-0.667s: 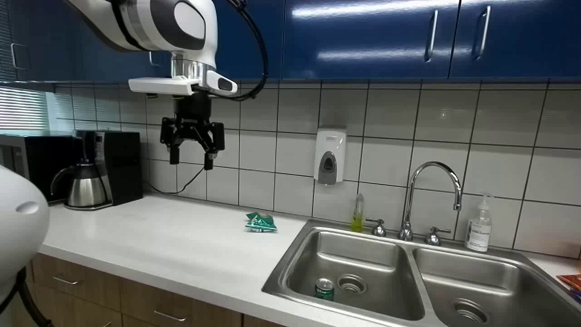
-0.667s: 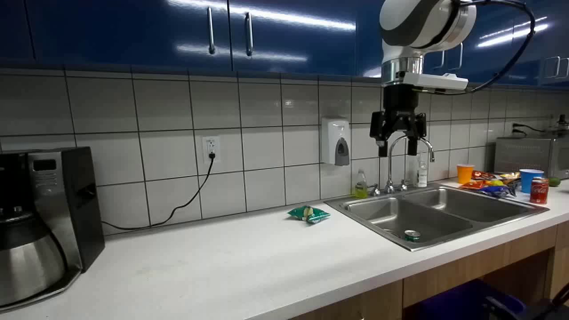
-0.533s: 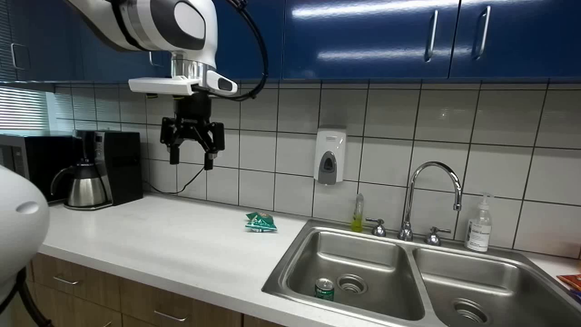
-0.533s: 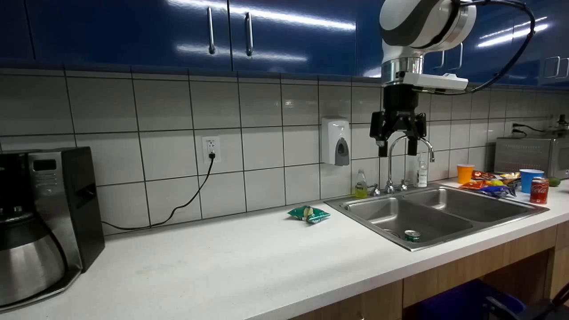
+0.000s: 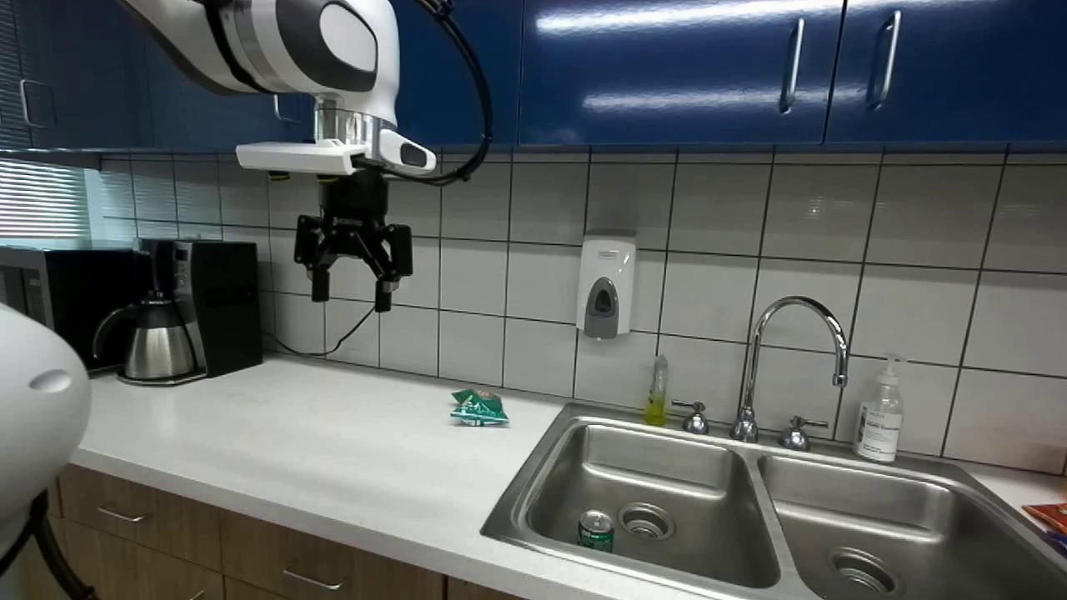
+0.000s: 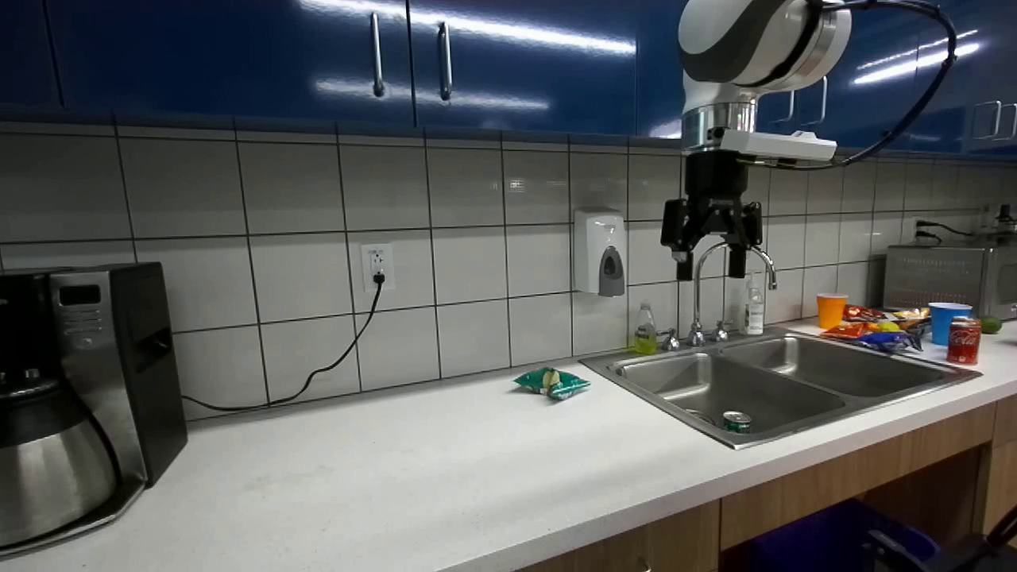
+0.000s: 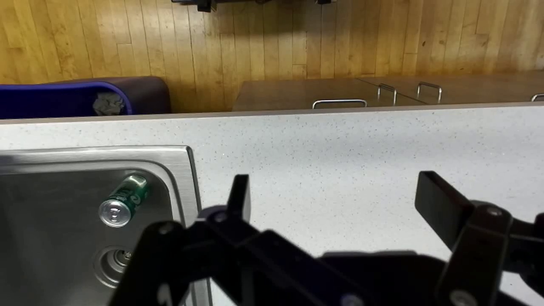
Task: Take the can out of the sink
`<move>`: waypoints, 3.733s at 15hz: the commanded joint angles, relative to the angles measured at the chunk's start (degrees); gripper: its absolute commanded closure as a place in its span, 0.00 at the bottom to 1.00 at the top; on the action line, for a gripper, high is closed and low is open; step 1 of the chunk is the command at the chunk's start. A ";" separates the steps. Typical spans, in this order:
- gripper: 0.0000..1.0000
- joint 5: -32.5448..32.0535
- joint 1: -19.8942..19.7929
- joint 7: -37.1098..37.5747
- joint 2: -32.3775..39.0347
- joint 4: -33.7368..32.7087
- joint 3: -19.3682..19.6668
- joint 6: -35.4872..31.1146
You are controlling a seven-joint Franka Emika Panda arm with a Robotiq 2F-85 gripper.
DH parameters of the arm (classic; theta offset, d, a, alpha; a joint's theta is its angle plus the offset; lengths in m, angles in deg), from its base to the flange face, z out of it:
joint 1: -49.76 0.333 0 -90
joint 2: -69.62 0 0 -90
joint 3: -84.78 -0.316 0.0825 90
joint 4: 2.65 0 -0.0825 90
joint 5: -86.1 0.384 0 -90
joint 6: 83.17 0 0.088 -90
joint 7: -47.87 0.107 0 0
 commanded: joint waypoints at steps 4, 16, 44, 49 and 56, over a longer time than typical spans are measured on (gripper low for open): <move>0.00 -0.16 -0.46 0.44 1.45 -0.97 0.59 -0.41; 0.00 -0.08 -7.08 -1.27 21.92 -10.09 10.52 -13.71; 0.00 3.70 -14.85 0.20 65.14 -32.10 11.53 -29.88; 0.00 3.77 -16.04 0.27 68.95 -33.73 11.23 -31.42; 0.00 3.64 -15.94 0.66 72.99 -35.60 10.62 -34.00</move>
